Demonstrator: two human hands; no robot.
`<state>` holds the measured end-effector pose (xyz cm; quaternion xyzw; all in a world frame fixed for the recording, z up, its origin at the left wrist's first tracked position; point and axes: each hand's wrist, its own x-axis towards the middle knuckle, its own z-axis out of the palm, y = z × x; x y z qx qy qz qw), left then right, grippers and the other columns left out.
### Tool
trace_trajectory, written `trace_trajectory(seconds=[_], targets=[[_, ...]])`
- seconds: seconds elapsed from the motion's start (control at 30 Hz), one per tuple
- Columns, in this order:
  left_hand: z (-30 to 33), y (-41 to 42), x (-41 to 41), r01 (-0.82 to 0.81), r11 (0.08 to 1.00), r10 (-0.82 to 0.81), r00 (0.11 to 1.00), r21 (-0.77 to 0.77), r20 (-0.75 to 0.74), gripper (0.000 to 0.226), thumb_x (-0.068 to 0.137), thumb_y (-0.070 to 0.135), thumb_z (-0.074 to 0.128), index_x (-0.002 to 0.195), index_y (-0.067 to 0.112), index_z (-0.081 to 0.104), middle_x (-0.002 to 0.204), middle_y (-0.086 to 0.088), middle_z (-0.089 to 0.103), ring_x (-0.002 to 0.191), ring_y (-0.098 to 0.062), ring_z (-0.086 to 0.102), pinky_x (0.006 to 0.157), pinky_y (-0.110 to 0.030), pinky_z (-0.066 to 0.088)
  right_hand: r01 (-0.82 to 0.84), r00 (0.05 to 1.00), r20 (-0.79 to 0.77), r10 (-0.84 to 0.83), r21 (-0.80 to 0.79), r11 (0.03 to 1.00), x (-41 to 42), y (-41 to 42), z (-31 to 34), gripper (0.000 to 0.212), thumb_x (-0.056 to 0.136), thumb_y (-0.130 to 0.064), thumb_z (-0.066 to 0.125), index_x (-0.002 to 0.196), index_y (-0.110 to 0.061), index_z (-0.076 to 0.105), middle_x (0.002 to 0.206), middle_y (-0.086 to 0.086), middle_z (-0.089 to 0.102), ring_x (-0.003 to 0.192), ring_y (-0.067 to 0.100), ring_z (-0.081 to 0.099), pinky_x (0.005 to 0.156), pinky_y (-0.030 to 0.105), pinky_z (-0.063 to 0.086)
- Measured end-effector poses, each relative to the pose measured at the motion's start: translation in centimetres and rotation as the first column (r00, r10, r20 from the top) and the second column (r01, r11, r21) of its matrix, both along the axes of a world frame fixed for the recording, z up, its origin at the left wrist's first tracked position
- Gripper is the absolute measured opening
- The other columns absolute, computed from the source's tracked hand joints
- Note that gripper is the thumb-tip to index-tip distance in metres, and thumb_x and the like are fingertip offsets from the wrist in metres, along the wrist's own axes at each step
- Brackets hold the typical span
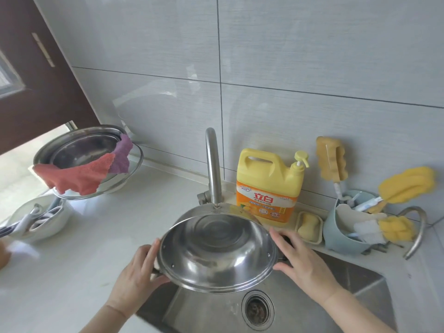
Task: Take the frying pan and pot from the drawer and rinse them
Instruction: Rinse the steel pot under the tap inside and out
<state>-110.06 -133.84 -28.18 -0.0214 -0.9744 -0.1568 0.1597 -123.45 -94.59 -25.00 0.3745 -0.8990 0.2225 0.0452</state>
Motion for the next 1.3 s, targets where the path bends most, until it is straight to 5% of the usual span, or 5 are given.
trace_trajectory(seconds=[0.6,0.8,0.97,1.2,1.3], targets=[[1.3,5.3,-2.8,0.159,0.984,-0.171,0.97,-0.085,-0.174,0.113,0.073,0.045,0.077,0.156,0.017,0.006,0.107,-0.007,0.046,0.078,-0.016,0.05,0.048,-0.028,0.05,0.194,0.979,-0.058,-0.195,-0.024,0.981,2.6,6.1,1.2,0.129,0.056,-0.026,0.094,0.152,-0.042,0.009,0.125,-0.002,0.046,0.099,0.01,0.053,0.06,0.023,0.055],[2.0,9.8,-5.0,0.282,0.953,-0.302,0.888,-0.109,-0.347,0.08,0.098,0.042,0.054,0.156,0.015,0.005,0.106,-0.01,0.046,0.074,-0.021,0.057,0.062,-0.027,0.051,0.247,0.961,-0.104,-0.256,-0.092,0.965,3.6,11.0,3.3,0.067,0.093,-0.068,0.032,0.141,-0.022,0.036,0.116,0.007,0.048,0.096,0.007,0.053,0.066,0.017,0.05],[1.7,10.9,-5.9,0.311,0.944,-0.331,0.884,-0.113,-0.329,0.092,0.092,0.043,0.064,0.156,0.018,0.003,0.106,-0.01,0.047,0.076,-0.022,0.057,0.063,-0.027,0.05,0.252,0.963,-0.071,-0.259,-0.09,0.963,4.0,12.5,3.2,0.079,0.093,-0.066,0.039,0.126,0.004,0.056,0.114,0.011,0.05,0.113,-0.029,0.031,0.092,-0.001,0.029],[1.0,9.3,-5.2,0.26,0.958,-0.285,0.907,-0.119,-0.312,0.089,0.092,0.045,0.061,0.156,0.015,0.006,0.104,-0.008,0.047,0.078,-0.018,0.051,0.063,-0.024,0.047,0.266,0.94,-0.193,-0.283,-0.108,0.958,2.9,10.4,2.9,0.066,0.093,-0.068,0.032,0.145,-0.028,0.031,0.118,0.004,0.048,0.093,0.009,0.052,0.059,0.022,0.053],[0.8,7.7,-4.2,0.213,0.97,-0.237,0.934,-0.117,-0.266,0.089,0.085,0.045,0.059,0.154,0.015,0.011,0.106,-0.006,0.046,0.079,-0.016,0.048,0.06,-0.023,0.045,0.206,0.971,-0.121,-0.208,-0.03,0.978,2.5,8.4,2.6,0.102,0.075,-0.046,0.077,0.153,-0.038,0.013,0.12,0.0,0.047,0.095,0.008,0.051,0.059,0.017,0.05]])
